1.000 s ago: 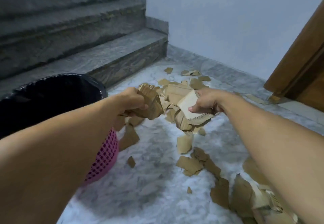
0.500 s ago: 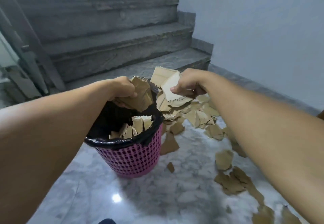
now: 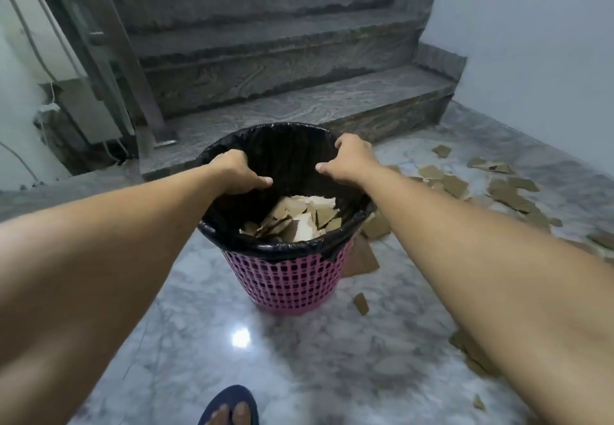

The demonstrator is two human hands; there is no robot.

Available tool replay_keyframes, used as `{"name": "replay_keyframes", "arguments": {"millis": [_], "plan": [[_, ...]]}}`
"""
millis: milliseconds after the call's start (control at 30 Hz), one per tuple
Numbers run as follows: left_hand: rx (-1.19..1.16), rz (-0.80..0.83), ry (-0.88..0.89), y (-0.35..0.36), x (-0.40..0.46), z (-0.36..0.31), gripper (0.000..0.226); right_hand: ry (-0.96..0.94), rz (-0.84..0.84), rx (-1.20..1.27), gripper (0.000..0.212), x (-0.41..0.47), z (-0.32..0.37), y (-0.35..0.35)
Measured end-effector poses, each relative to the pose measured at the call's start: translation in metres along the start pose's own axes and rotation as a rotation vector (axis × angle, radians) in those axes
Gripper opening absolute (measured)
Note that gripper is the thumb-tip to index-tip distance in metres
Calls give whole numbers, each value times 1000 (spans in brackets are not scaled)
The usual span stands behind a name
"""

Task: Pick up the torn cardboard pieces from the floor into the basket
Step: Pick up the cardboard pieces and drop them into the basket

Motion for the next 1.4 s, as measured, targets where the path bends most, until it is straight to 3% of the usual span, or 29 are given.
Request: {"name": "replay_keyframes", "arguments": {"millis": [100,200,267,300,367,433,500,633,767,1067,1200,1400], "plan": [[178,-157,22,-3,1,5,46,-6,-173,-102,32,-11,-9,-6],[357,-169,-63,1,1,14,41,73,-199,-219,49,-21,-22,-8],[388,-115,-104,8,2,24,42,229,-101,-59,50,-24,-37,-6],[406,-99,-106,12,3,28,43,288,-18,105,38,-23,-44,-2],[455,-98,-83,18,5,36,46,311,90,346,13,-20,-53,6],[465,-133,-65,19,7,41,51,310,92,436,16,-10,-55,10],[439,-162,-74,17,7,44,55,295,50,508,31,-1,-53,14],[321,-189,-105,13,4,44,62,265,60,606,26,6,-35,29],[254,-263,-116,17,6,50,72,201,95,810,39,19,-13,49],[28,-540,-282,18,5,59,89,119,130,1005,30,44,1,59],[-221,-507,-343,19,12,58,97,101,132,1021,25,57,0,59],[-281,-529,-326,14,25,59,96,75,114,1010,22,74,3,59]]}}
Point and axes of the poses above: each hand's wrist, its own x-axis towards the middle knuckle, its own y-axis out of the palm, z = x × y, the point moved 3 cm from there along x, towards the middle knuckle, and after that the axes turned 14 degrees about z, right-handed, at the moved point
